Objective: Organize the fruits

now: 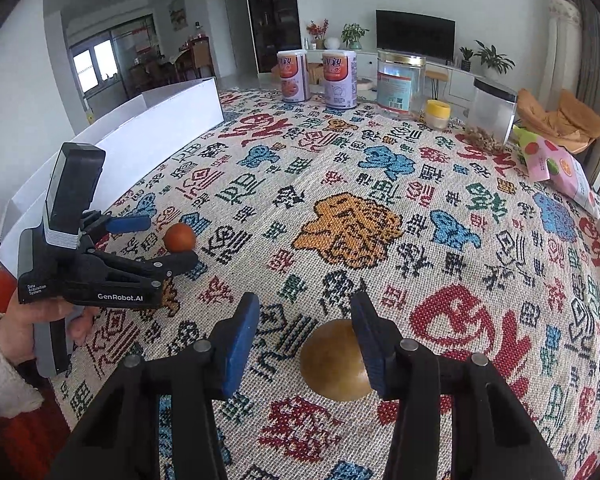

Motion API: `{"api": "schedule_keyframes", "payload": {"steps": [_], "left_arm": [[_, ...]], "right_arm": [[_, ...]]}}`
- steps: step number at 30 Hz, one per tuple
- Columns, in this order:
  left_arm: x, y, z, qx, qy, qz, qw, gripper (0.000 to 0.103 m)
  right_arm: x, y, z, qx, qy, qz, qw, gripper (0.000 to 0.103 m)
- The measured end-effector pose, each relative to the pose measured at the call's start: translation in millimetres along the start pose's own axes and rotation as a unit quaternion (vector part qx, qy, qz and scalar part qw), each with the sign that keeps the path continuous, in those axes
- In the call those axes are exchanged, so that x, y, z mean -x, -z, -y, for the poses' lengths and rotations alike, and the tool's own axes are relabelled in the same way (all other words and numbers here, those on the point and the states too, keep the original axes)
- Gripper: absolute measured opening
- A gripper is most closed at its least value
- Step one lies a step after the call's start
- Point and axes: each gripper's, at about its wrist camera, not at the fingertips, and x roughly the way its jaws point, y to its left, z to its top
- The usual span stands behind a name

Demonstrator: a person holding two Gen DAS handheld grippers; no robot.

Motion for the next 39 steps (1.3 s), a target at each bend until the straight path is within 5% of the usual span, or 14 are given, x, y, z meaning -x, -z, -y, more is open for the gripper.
{"api": "schedule_keyframes", "payload": {"steps": [10,11,13,15,24,27,34,39], "left_arm": [[0,0,0,0.0,0.0,0.0,1.0,0.099],[0,0,0,0.0,0.0,0.0,1.0,0.099],[0,0,0,0.0,0.0,0.0,1.0,0.099],[0,0,1,0.0,0.0,0.0,1.0,0.099],[3,4,-4,-0.024,0.025,-0.012,0.9994,0.099],[14,18,-19,-0.033,0.046,-0.028,0.998,0.102],[35,45,-18,0.003,-0.006,-0.016,0.9998,0.102],[32,27,9,-0.048,0.049,-0.006,0.9976,0.101]], "right_arm": [[27,-6,-1,-0.005,0.03,0.041,0.999,0.05],[32,-4,2,-0.002,0.044,0.041,0.998,0.054],[39,5,9,-0.005,0.066,0.043,0.997,0.082],[42,21,18,-0.021,0.08,0.039,0.996,0.088],[5,68,22,-0.03,0.111,-0.065,0.991,0.088],[2,77,31,-0.078,0.105,-0.052,0.99,0.103],[4,77,30,-0.076,0.11,-0.052,0.99,0.103],[4,78,30,-0.076,0.11,-0.052,0.99,0.103]]}}
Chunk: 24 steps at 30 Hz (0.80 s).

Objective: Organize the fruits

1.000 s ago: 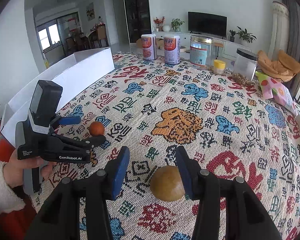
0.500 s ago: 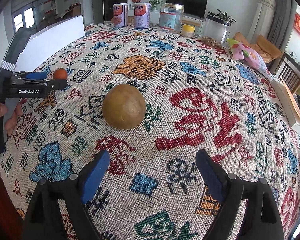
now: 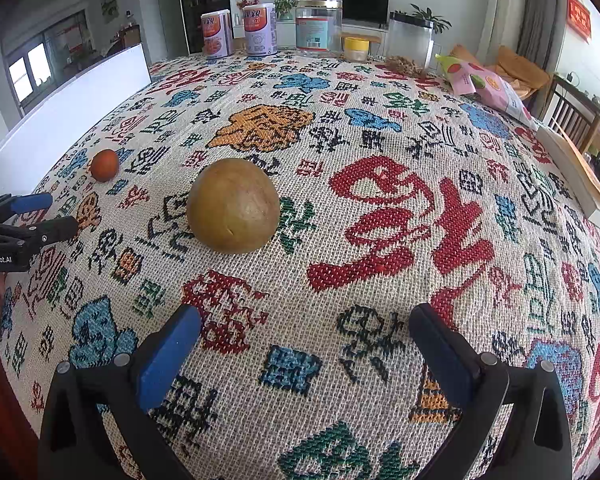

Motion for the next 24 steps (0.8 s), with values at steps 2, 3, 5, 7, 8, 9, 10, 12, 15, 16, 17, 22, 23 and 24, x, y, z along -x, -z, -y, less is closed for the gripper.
{"api": "schedule_keyframes", "payload": {"steps": [2,3,5,7,8,9,10,12,15,16,17,22,23,24], "left_arm": [[-5,-12,9,-0.017,0.0,0.003,0.9998,0.101],[-8,-18,12,-0.022,-0.001,0.002,0.9998,0.1],[-11,-27,14,-0.023,0.001,0.003,0.9997,0.1],[-14,-34,12,-0.02,-0.006,0.005,0.9998,0.1],[-15,-35,12,-0.018,-0.008,0.007,0.9998,0.09],[-19,-37,10,-0.016,-0.01,0.001,0.9998,0.058],[-25,-37,9,-0.013,-0.006,-0.016,0.9998,0.038],[-21,-39,5,-0.003,0.002,-0.012,0.9999,0.031],[-9,-36,-3,0.006,0.015,-0.012,0.9998,0.029],[1,-34,-7,0.012,0.023,-0.01,0.9996,0.029],[13,-34,-13,0.027,0.04,-0.009,0.9988,0.029],[120,-49,-64,0.124,0.149,0.023,0.9809,0.029],[145,-54,-78,0.136,0.154,0.036,0.9781,0.029],[172,-59,-96,0.147,0.152,0.05,0.9761,0.029]], "right_arm": [[0,0,0,0.0,0.0,0.0,1.0,0.103],[1,-1,0,-0.002,-0.001,0.001,1.0,0.103],[5,-3,4,-0.022,-0.017,0.012,1.0,0.1],[12,-11,8,-0.056,-0.068,0.027,0.996,0.097],[13,-18,6,-0.062,-0.08,0.029,0.994,0.097],[14,-25,3,-0.059,-0.083,0.032,0.994,0.097],[13,-32,-4,-0.049,-0.084,0.035,0.995,0.096],[6,-47,-16,-0.029,-0.079,0.03,0.996,0.088],[-22,-58,-23,-0.028,-0.084,-0.028,0.996,0.051],[-22,-58,-25,-0.025,-0.074,-0.03,0.996,0.049],[-19,-59,-27,-0.022,-0.069,-0.031,0.997,0.049],[30,-83,-56,-0.016,-0.139,-0.01,0.99,0.048],[42,-96,-70,-0.011,-0.165,-0.002,0.986,0.048],[53,-110,-84,-0.004,-0.191,0.004,0.982,0.048]]}}
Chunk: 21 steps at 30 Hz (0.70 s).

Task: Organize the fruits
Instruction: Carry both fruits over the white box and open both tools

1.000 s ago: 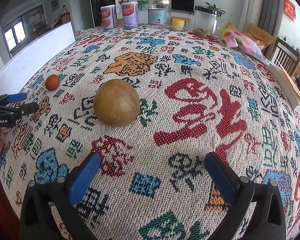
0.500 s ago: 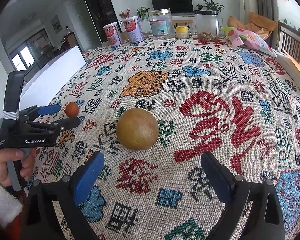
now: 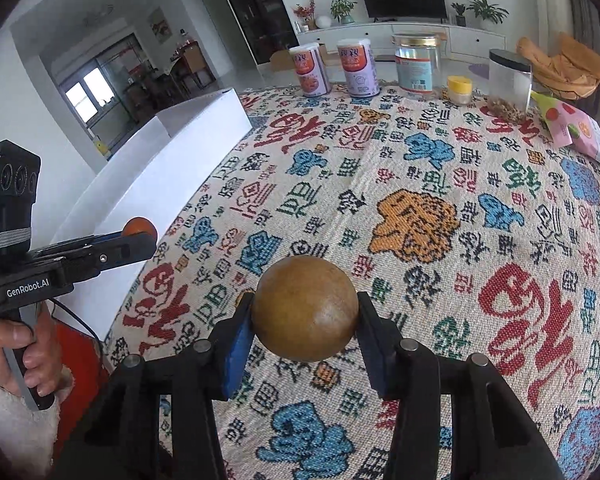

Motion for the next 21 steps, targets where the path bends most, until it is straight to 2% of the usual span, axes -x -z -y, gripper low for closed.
{"api": "schedule_keyframes", "payload": {"steps": [2,5,7,10,13,15,17,20,21], "left_arm": [[52,-19,-16,0.011,-0.011,0.028,0.9995,0.029],[105,-41,-58,0.03,-0.059,0.049,0.9966,0.029],[118,-48,-96,0.046,-0.121,0.046,0.9906,0.03],[101,-45,-168,0.086,-0.2,0.008,0.976,0.03],[66,-25,-229,0.125,-0.248,-0.043,0.9597,0.03],[48,-13,-255,0.148,-0.261,-0.066,0.9518,0.03],[35,-2,-271,0.159,-0.263,-0.081,0.948,0.03],[27,7,-279,0.164,-0.272,-0.089,0.944,0.034],[27,7,-279,0.162,-0.276,-0.089,0.9434,0.042]], "right_arm": [[5,-30,-43,0.02,-0.054,0.006,0.998,0.048],[-3,-70,-120,0.065,-0.125,-0.002,0.99,0.049],[-19,-85,-173,0.091,-0.164,-0.022,0.982,0.049],[-58,-87,-247,0.143,-0.2,-0.082,0.966,0.049],[-106,-66,-310,0.211,-0.189,-0.146,0.948,0.049],[-142,-49,-335,0.249,-0.147,-0.193,0.938,0.049],[-168,-33,-349,0.279,-0.103,-0.224,0.928,0.049],[-194,-17,-357,0.301,-0.07,-0.252,0.917,0.049],[-198,-14,-361,0.306,-0.066,-0.259,0.914,0.049]]}}
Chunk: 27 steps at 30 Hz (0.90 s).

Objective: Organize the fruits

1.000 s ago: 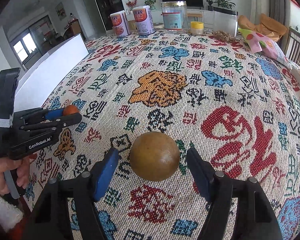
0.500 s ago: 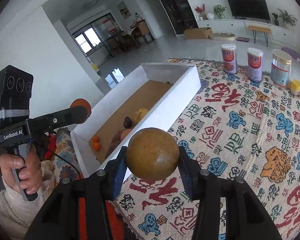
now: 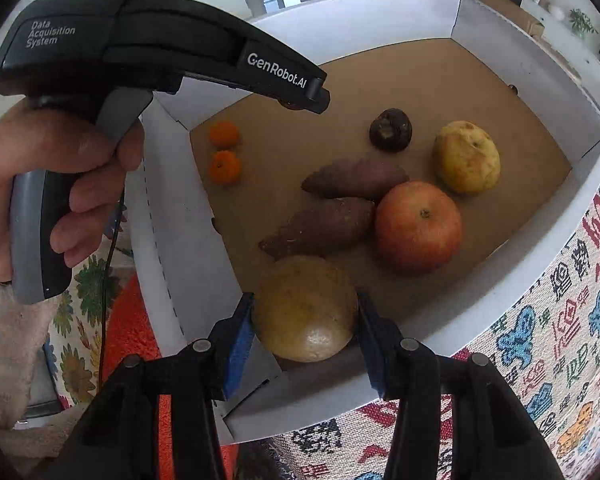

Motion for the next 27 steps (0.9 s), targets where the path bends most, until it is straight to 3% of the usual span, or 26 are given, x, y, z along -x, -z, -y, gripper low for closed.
{"api": "schedule_keyframes", "payload": {"steps": [1,3,5,8,9,12,15,17,19,22,27], "left_arm": [[2,2,1,-0.004,-0.005,0.006,1.0,0.054],[14,3,5,-0.019,-0.016,0.027,0.9993,0.068],[31,7,8,-0.035,-0.025,0.058,0.9974,0.073],[67,17,14,-0.053,-0.045,0.112,0.9913,0.092],[81,22,18,-0.059,-0.049,0.133,0.9882,0.097],[113,35,28,-0.059,-0.08,0.184,0.9779,0.1],[128,51,36,-0.039,-0.1,0.187,0.9764,0.102],[133,62,42,-0.032,-0.126,0.21,0.969,0.102],[133,70,43,-0.028,-0.156,0.206,0.9656,0.101],[132,79,45,-0.049,-0.141,0.182,0.9718,0.101],[139,93,39,-0.033,-0.143,0.181,0.9725,0.101]], "right_arm": [[-1,0,-3,0.007,0.007,0.001,1.0,0.05],[2,-3,-5,0.007,-0.004,0.008,1.0,0.052],[15,-1,2,-0.007,-0.012,0.022,1.0,0.054],[42,3,10,-0.017,0.009,0.051,0.999,0.057],[53,5,12,-0.021,0.017,0.064,0.998,0.065],[89,17,20,-0.037,0.043,0.115,0.992,0.103],[110,28,31,-0.07,0.055,0.142,0.986,0.103],[116,34,37,-0.095,0.06,0.149,0.982,0.103],[120,39,38,-0.113,0.071,0.157,0.978,0.103],[121,39,39,-0.129,0.073,0.163,0.975,0.103],[124,34,27,-0.136,0.069,0.161,0.975,0.103]]}}
